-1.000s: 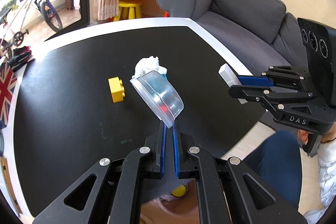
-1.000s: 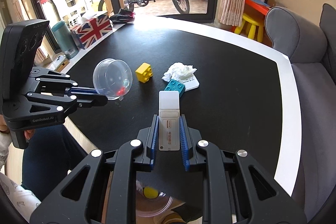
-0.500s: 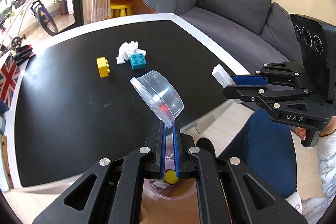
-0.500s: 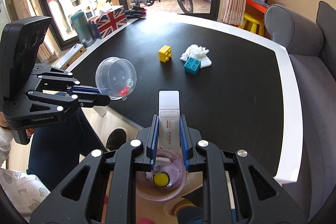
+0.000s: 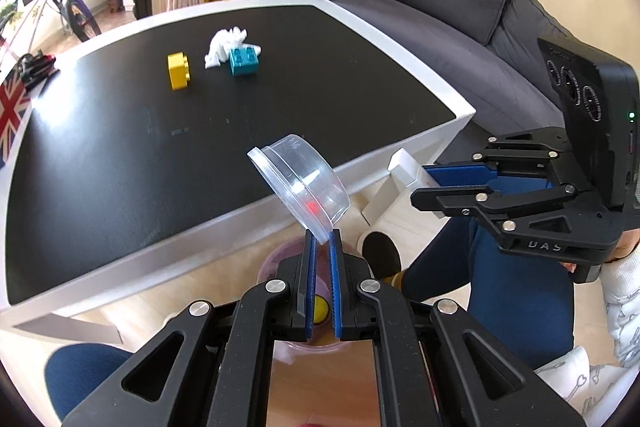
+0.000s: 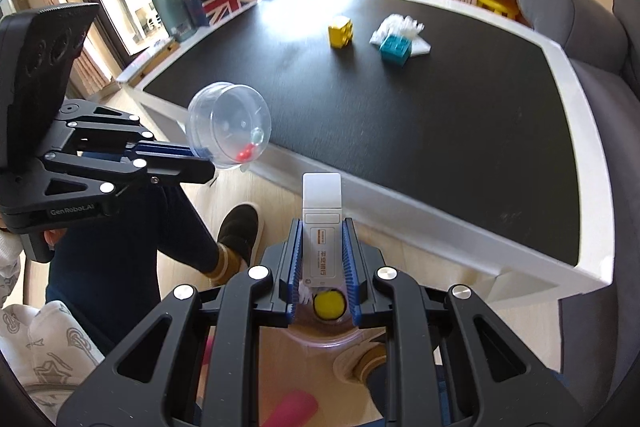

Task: Collect trash
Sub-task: 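Hold the stick over the pink bin and open the right gripper to drop it, then open the left gripper to drop the clear container into the pink bin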

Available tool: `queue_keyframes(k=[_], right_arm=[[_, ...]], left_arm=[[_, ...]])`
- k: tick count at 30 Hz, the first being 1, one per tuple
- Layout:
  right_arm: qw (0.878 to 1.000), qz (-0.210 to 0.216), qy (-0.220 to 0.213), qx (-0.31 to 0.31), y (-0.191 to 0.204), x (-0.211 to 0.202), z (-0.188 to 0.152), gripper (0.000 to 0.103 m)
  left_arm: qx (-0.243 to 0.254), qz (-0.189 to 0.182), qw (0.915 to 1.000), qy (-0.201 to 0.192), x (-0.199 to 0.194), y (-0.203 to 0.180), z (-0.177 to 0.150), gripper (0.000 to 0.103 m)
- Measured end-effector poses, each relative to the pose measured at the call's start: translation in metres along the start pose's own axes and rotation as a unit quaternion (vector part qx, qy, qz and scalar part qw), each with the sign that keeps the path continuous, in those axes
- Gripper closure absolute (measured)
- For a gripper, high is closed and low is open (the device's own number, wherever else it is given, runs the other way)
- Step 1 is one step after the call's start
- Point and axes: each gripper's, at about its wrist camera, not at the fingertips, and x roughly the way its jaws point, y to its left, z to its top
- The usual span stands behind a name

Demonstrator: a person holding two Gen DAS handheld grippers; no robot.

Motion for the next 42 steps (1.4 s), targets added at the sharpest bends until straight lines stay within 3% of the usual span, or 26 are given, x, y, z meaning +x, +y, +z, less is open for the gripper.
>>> queue_keyframes(k=[7, 9, 17, 21, 39, 42], right_arm=[[1.000, 0.008, 0.008, -0.006, 0.006, 0.011, -0.006, 0.080], [1.000, 0.004, 0.007, -0.008, 0.007, 0.011, -0.007, 0.050], [1.000, 0.003, -0.007, 0.015, 0.000, 0.003, -0.003, 0.013], [1.000, 0.001, -0.010, 0.024, -0.003, -0.001, -0.003, 0.007], [0.998, -0.008, -0.029, 0.055, -0.023, -0.017, -0.008, 0.006], [0.998, -0.009, -0.032, 0.058, -0.026, -0.019, -0.009, 0.006]], left_arm=[[-0.003, -0.005, 0.9999, 0.010, 0.004, 0.000, -0.015, 0.097], [-0.003, -0.005, 0.9999, 0.010, 0.003, 0.000, -0.015, 0.097], [0.002, -0.008, 0.9999, 0.011, 0.004, -0.002, -0.013, 0.097], [0.006, -0.012, 0.9998, 0.017, 0.007, -0.005, -0.014, 0.097], [0.024, -0.020, 0.9990, 0.031, 0.019, -0.020, -0.011, 0.097], [0.029, -0.022, 0.9989, 0.028, 0.021, -0.022, -0.008, 0.090]])
